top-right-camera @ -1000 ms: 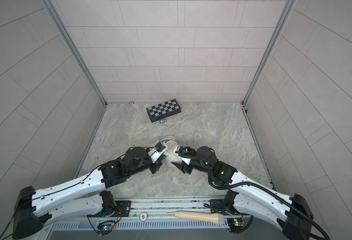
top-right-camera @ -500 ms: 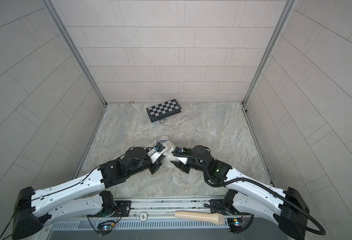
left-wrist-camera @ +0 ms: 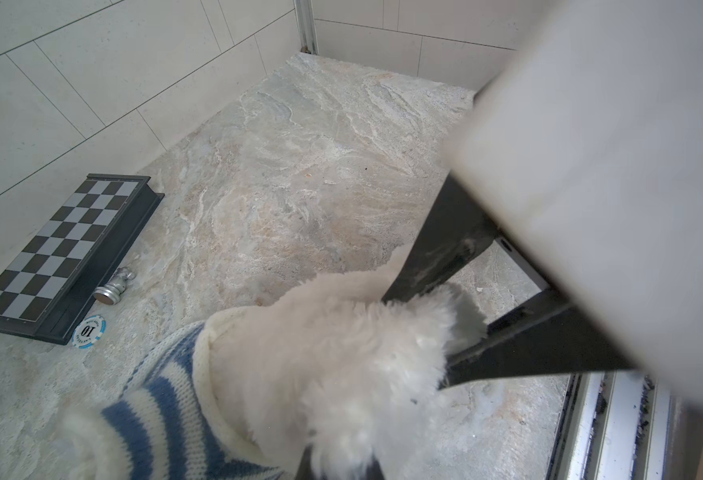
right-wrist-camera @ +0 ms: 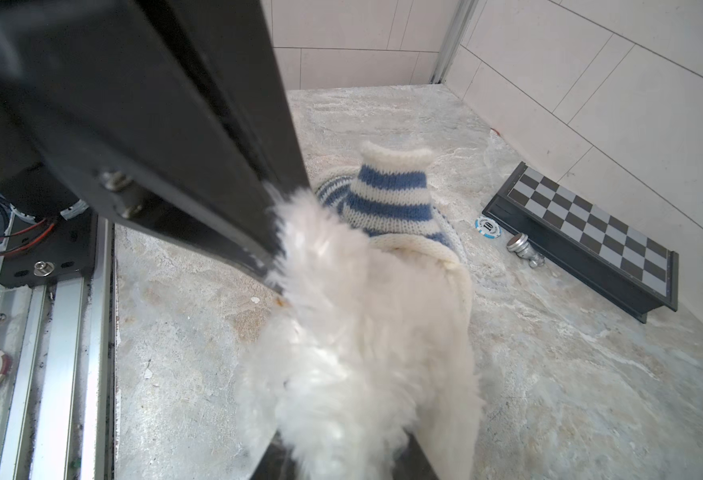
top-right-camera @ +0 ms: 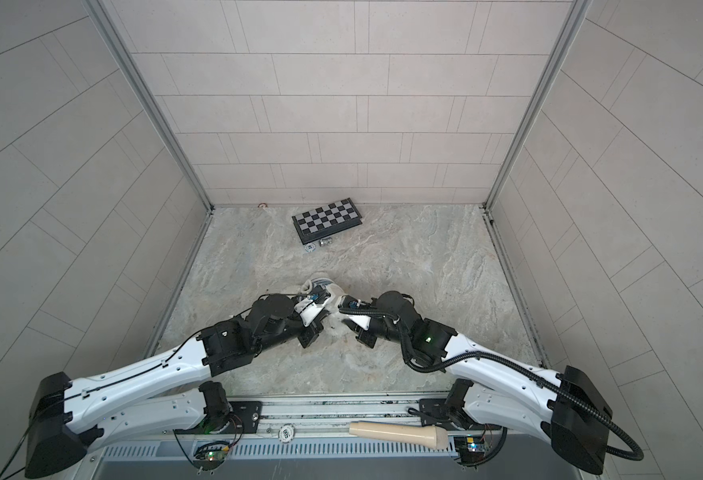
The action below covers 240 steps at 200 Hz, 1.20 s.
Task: Dress the teddy bear
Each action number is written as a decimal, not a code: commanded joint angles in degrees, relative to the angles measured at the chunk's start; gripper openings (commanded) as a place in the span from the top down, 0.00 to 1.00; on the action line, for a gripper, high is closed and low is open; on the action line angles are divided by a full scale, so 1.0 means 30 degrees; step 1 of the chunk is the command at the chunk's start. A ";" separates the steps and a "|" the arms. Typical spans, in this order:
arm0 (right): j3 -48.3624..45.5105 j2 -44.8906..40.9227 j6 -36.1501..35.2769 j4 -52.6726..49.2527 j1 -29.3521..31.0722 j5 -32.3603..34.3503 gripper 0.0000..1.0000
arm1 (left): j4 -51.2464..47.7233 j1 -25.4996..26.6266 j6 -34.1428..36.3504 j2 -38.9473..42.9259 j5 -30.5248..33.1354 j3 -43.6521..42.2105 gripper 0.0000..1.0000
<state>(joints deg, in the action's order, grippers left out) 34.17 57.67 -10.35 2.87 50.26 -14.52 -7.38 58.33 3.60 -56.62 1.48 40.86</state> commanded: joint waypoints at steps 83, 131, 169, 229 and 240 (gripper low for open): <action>-0.1100 -0.1470 0.0813 0.1558 -0.0176 0.0856 1.00 | 0.1378 0.0129 -0.1256 0.0718 0.0148 -0.0188 0.43; -0.2507 -0.2103 0.3938 0.4381 -0.2529 -0.1232 1.00 | 0.2210 -0.1357 -0.3707 0.1398 -0.1141 -0.1320 0.43; -0.3748 -0.2723 0.6198 0.6829 -0.4253 -0.2881 1.00 | 0.4433 -0.5264 -0.7437 0.2353 -0.4603 -0.2725 0.43; -0.4495 -0.3120 0.7084 0.8090 -0.5086 -0.3975 1.00 | 0.6502 -0.8894 -1.1115 0.2008 -0.6982 -0.4103 0.58; -0.4572 -0.3112 0.7115 0.8253 -0.5092 -0.4113 1.00 | 0.6819 -0.8893 -1.1314 0.1542 -0.7337 -0.4136 0.62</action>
<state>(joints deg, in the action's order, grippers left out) 20.56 49.50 9.43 22.37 35.18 -24.38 8.95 31.99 -26.61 -49.95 -16.40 28.84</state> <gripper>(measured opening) 0.074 0.415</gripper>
